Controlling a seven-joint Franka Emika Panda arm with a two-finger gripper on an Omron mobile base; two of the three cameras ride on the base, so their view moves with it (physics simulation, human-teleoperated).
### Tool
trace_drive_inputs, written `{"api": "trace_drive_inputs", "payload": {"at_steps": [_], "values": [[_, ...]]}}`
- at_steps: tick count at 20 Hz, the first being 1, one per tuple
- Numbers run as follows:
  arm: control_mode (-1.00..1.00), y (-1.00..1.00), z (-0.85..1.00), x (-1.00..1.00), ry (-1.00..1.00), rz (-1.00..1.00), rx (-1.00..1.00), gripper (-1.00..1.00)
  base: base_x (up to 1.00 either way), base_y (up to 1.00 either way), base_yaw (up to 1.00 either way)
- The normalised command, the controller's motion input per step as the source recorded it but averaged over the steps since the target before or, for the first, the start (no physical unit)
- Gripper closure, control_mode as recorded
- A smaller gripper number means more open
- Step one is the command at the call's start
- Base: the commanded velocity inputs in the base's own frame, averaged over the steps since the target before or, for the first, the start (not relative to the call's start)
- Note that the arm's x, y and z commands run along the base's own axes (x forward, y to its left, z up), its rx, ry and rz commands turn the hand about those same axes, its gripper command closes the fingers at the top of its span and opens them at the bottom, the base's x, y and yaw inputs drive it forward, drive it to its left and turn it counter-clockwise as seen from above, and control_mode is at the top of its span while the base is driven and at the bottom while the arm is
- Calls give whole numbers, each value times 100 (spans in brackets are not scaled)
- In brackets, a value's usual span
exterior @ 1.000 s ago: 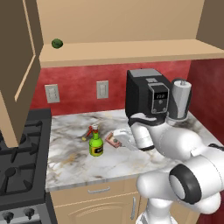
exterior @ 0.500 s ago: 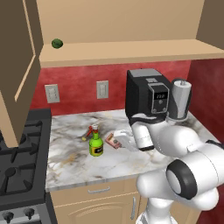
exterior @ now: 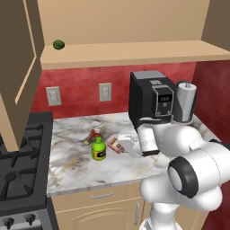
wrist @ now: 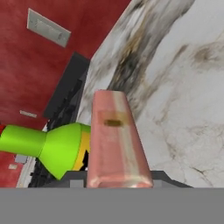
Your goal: Pick the bar soap and spray from the cabinet and place them on the counter.
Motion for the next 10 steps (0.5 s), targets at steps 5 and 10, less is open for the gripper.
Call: {"api": "trace_drive_inputs", "payload": {"at_steps": [5,10], "values": [[-100,0,-6,0,0,0,2,100,0,0,0],[-100,0,0,0,0,0,0,-100,0,0,0]]}}
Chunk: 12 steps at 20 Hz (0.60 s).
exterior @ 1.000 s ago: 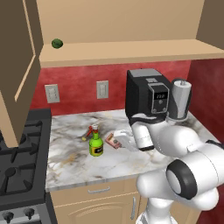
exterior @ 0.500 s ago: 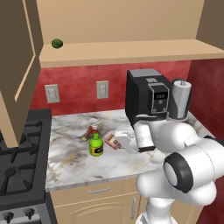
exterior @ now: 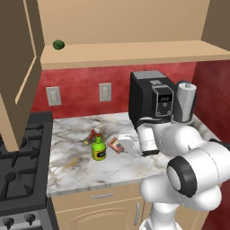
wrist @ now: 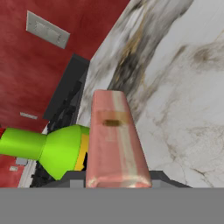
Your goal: Pick the bar soap and spray from the cabinet and place them on the counter.
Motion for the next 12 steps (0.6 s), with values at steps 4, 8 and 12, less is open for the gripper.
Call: {"api": "trace_drive_inputs", "payload": {"at_steps": [4,8,12], "values": [[-100,0,0,-1,0,0,0,-100,0,0,0],[-100,-7,19,-11,0,-3,2,-100,0,0,0],[-100,-24,22,-30,1,-7,2,-100,0,0,0]]}}
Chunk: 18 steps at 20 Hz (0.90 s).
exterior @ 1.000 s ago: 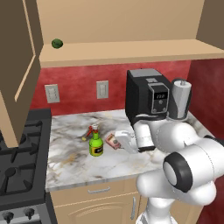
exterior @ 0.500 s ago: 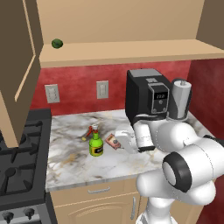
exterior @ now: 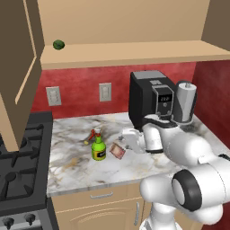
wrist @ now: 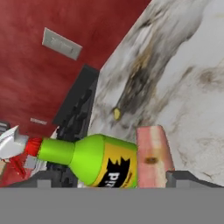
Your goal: Pick the bar soap and spray from the cabinet and place them on the counter.
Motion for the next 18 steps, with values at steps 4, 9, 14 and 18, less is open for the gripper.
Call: {"api": "trace_drive_inputs", "payload": {"at_steps": [4,9,14,18], "values": [[-100,-33,15,-39,2,-9,0,-100,0,0,0],[-100,-39,10,-44,6,-14,0,-100,0,0,0],[-100,-8,1,-62,7,-11,-4,-100,0,0,0],[-100,0,16,-93,1,-6,-3,-100,0,0,0]]}}
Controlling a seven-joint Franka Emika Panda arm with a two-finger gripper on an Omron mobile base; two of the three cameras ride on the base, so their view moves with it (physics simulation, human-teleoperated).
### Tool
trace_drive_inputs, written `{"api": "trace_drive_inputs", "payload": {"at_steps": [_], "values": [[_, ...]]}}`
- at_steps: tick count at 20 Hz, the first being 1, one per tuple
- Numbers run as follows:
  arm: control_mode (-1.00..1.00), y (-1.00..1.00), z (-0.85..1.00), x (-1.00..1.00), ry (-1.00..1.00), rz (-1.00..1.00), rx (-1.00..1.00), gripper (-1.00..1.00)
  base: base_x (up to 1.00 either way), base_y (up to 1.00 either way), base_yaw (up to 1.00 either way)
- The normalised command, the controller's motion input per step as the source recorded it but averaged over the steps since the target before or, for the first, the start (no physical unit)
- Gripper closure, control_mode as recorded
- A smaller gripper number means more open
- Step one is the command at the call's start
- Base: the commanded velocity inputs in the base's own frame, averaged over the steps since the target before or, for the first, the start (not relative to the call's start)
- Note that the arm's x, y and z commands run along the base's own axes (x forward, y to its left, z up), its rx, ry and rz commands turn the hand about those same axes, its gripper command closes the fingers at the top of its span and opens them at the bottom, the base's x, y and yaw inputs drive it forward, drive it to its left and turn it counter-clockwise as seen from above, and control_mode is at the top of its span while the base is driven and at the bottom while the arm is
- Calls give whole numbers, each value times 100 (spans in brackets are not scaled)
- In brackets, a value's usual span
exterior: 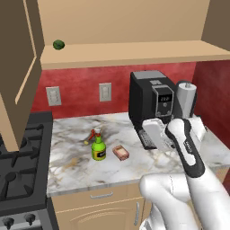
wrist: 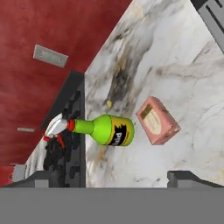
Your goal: Pick the bar soap and spray from the cabinet and place them on the counter.
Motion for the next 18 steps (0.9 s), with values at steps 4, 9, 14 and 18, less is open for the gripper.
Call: {"api": "trace_drive_inputs", "payload": {"at_steps": [4,9,14,18], "values": [[-100,0,5,-100,-22,-1,-6,-100,0,0,0],[-100,0,10,-94,-42,0,-4,-100,0,0,0],[-100,0,24,-82,-47,0,-1,-100,0,0,0],[-100,0,25,-77,-50,0,0,-100,0,0,0]]}}
